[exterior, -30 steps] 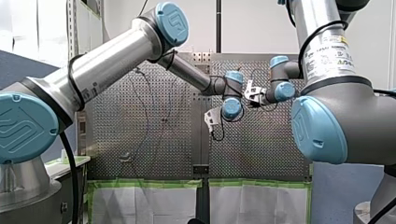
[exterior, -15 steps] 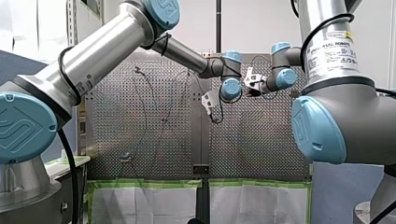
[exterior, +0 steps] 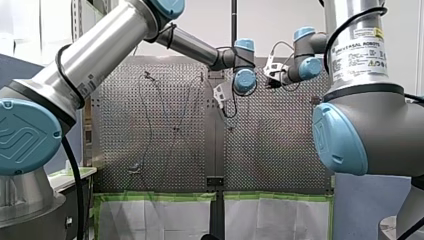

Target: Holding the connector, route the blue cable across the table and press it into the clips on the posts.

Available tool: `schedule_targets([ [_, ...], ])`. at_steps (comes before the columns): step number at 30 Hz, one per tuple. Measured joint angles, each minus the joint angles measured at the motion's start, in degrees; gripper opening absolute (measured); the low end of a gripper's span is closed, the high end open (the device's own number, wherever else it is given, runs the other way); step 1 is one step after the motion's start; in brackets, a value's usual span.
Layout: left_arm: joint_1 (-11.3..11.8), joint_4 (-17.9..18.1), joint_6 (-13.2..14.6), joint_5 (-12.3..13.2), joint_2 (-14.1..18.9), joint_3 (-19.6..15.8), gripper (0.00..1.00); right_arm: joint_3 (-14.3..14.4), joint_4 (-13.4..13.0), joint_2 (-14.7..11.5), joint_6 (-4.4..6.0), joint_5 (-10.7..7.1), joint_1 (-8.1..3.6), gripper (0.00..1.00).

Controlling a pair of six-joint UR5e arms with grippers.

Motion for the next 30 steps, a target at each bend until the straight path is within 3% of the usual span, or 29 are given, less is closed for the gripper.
schedule_targets([
  [14,0.14,0.69,2.14,0.45,1.59,0.21,0.0,-1.01,1.43,-0.95,0.39,-0.62,-1.13,0.0],
  [21,0.79,3.07,3.39,3.11,1.61,2.34,0.0,-2.52,1.77,-0.94,0.65,-1.89,-1.93,0.0],
  [30,2.28,3.37,3.41,7.58,1.54,3.03,0.0,-3.06,1.8,-0.71,0.97,-2.64,-3.34,0.0],
])
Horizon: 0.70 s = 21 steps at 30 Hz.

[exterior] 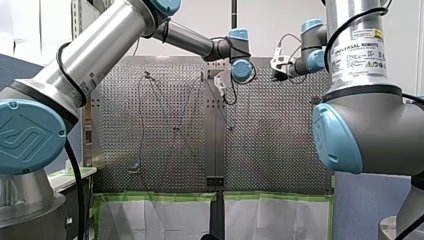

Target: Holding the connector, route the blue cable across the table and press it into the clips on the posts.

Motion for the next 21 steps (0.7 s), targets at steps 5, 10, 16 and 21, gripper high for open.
schedule_targets([
  [5,0.63,0.1,0.01,2.01,0.01,0.02,0.0,-0.53,0.04,0.16,0.14,-1.25,-0.75,0.0],
  [10,1.04,0.48,0.0,3.91,-0.01,0.0,0.0,-0.68,-0.05,0.57,0.39,-1.65,-1.35,0.0],
  [16,1.56,1.22,-0.94,6.56,-0.36,0.0,0.0,-0.72,-0.32,1.33,0.47,-2.34,-2.1,0.0],
  [21,2.43,2.9,-1.79,9.52,-1.87,0.03,0.0,-1.06,-0.65,1.91,0.34,-3.03,-2.79,0.0],
])
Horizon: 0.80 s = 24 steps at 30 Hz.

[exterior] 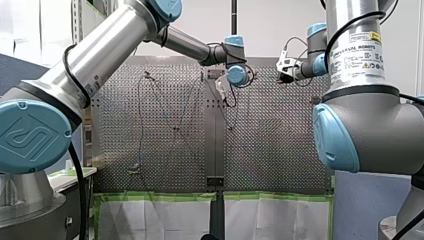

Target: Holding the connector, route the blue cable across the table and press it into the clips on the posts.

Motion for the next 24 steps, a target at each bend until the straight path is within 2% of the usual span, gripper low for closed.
schedule_targets([
  [7,0.95,3.55,-1.17,3.78,-1.32,0.03,0.0,-0.39,-0.73,0.42,-0.01,-1.03,-1.16,0.0],
  [12,1.31,5.19,-1.7,4.85,-1.39,0.16,0.0,-1.08,-0.84,0.55,-0.03,-1.35,-1.96,0.0],
  [18,2.53,5.58,-2.1,6.22,-1.45,0.94,0.0,-1.61,-0.9,0.62,-0.13,-1.77,-2.7,0.0],
  [24,2.84,4.47,-2.04,6.24,-1.4,1.05,0.0,-1.72,-0.94,0.64,-0.37,-2.18,-2.79,0.0],
])
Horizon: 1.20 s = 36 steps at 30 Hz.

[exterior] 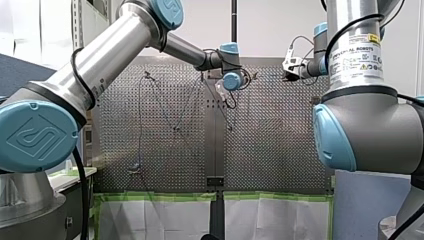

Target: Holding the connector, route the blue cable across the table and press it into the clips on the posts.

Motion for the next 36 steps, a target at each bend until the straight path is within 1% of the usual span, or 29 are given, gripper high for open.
schedule_targets([
  [1,-0.03,-0.25,0.05,-0.09,0.0,0.0,0.09,-0.01,0.0,0.0,-0.03,-0.03,-0.07,0.0],
  [2,-0.1,-0.5,0.14,-0.25,0.0,0.0,0.29,-0.01,0.0,0.0,-0.05,-0.05,-0.19,0.0],
  [3,-0.22,-0.83,0.35,-0.55,0.01,0.01,0.29,-0.01,0.0,0.0,-0.06,-0.06,-0.3,0.0],
  [5,-0.43,-1.39,0.79,-1.09,0.01,0.01,0.55,0.0,0.0,0.0,-0.22,-0.11,-0.39,0.0],
  [6,-0.59,-1.82,1.17,-1.52,0.02,0.02,0.55,0.02,-0.01,0.0,-0.28,-0.13,-0.4,0.0],
  [7,-0.73,-2.21,1.51,-1.84,0.02,0.02,0.76,0.03,0.0,0.0,-0.34,-0.13,-0.41,0.0],
  [8,-0.9,-2.63,1.87,-2.15,0.01,0.02,0.91,0.03,-0.01,0.0,-0.41,-0.16,-0.41,0.0],
  [9,-1.11,-3.14,2.34,-2.55,0.02,0.02,0.91,0.02,-0.01,0.0,-0.44,-0.17,-0.41,0.0],
  [10,-1.27,-3.55,2.7,-2.86,0.01,0.02,1.0,0.03,0.0,0.01,-0.48,-0.19,-0.4,0.0],
  [15,-2.25,-5.91,4.64,-4.96,0.06,0.01,1.0,0.04,0.05,0.0,-0.67,-0.93,-0.37,0.0],
  [18,-2.93,-7.31,5.05,-6.37,0.07,0.01,1.0,0.04,0.07,0.0,-0.69,-1.21,-0.35,0.0],
  [26,-5.14,-11.08,4.29,-10.1,0.35,-0.22,1.0,0.04,0.15,-0.01,-0.7,-1.31,-0.16,0.0],
  [30,-6.12,-13.34,3.57,-12.27,1.86,-1.81,1.0,0.04,0.17,-0.01,-0.73,-1.32,-0.1,0.0],
  [33,-6.52,-14.93,3.34,-12.85,3.34,-3.32,1.0,0.04,0.2,-0.02,-0.72,-1.32,-0.07,0.0],
  [36,-7.02,-16.28,3.17,-12.17,4.89,-4.88,1.0,0.05,0.27,-0.02,-0.71,-1.32,0.0,0.0],
])
